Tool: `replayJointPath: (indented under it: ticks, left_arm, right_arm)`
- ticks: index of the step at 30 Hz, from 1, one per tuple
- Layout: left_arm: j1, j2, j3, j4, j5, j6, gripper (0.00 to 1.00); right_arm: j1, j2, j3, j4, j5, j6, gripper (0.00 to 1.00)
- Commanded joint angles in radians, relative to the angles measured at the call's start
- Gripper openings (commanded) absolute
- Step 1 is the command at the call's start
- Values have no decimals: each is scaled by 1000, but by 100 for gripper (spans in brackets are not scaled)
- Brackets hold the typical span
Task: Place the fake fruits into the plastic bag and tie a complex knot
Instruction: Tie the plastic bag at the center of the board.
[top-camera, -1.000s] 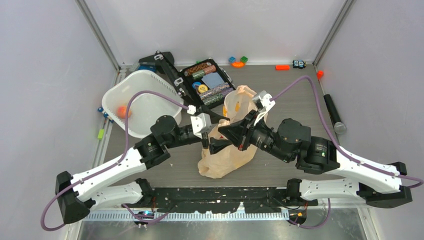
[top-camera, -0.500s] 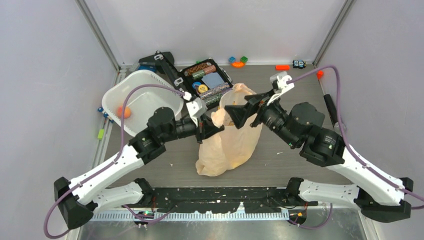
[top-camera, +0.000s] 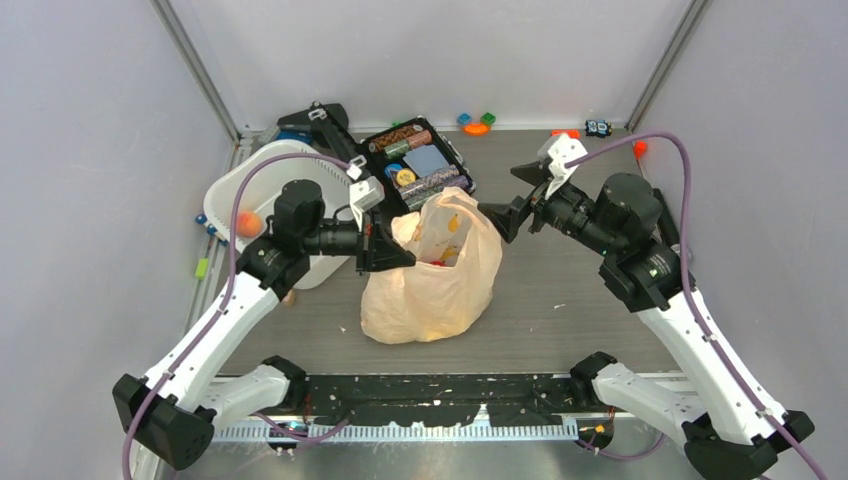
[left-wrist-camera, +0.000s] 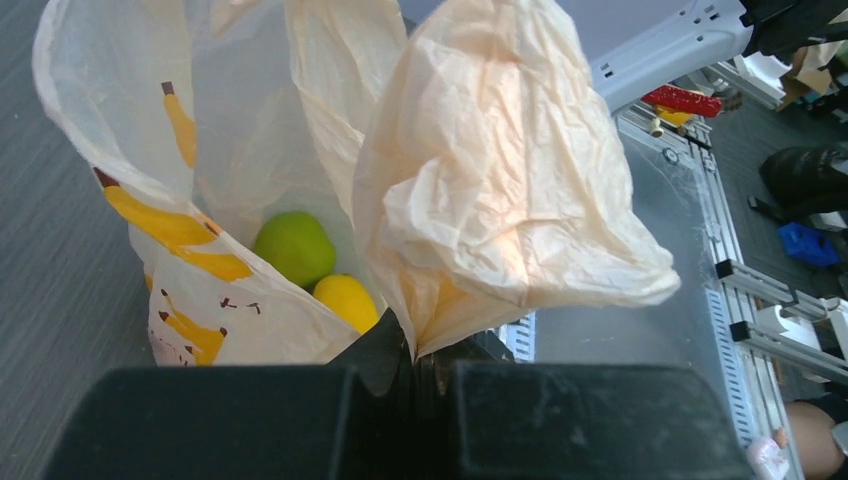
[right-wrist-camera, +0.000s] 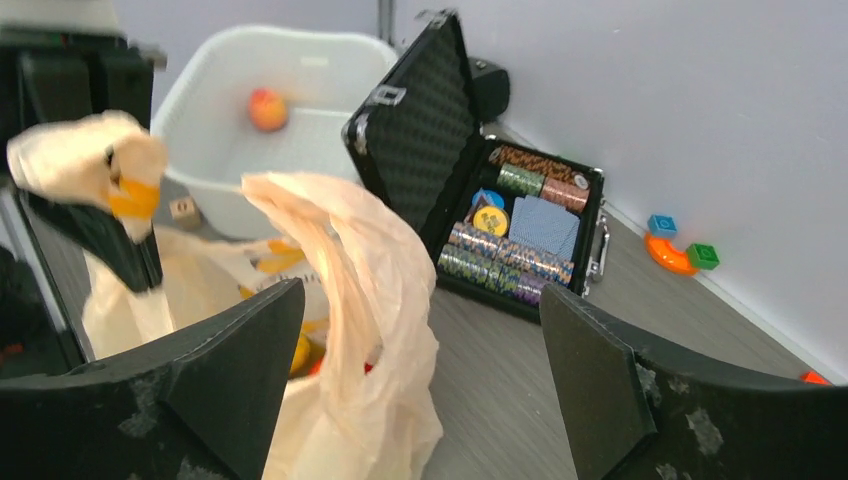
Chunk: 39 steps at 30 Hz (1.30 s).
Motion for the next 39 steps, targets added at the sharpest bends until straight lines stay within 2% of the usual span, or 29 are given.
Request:
replayJointPath:
  ticks: [1, 6, 14, 20, 25, 31, 39]
  left_arm:
    - [72, 36, 64, -100, 202, 44, 0]
    - [79, 51, 85, -171, 201, 91, 0]
    - [91, 60, 85, -183, 190, 94, 0]
    - [100, 77, 85, -174, 187, 73, 0]
    - [101, 80, 83, -167, 188, 64, 0]
    - [101, 73, 82, -165, 191, 61, 0]
    - [103, 68, 79, -155, 192, 51, 0]
  right_arm:
    - [-100, 8, -68, 58, -332, -165, 95]
    - [-166, 31, -117, 112, -548, -211, 95]
    - [-168, 143, -82, 133, -656, -201, 95]
    - [-156, 208, -74, 171, -626, -207, 95]
    - [-87, 229, -82, 217, -505, -243, 95]
    - [-71, 239, -146, 417, -431, -206, 96]
    - [-42, 253, -158, 404, -374, -247, 98]
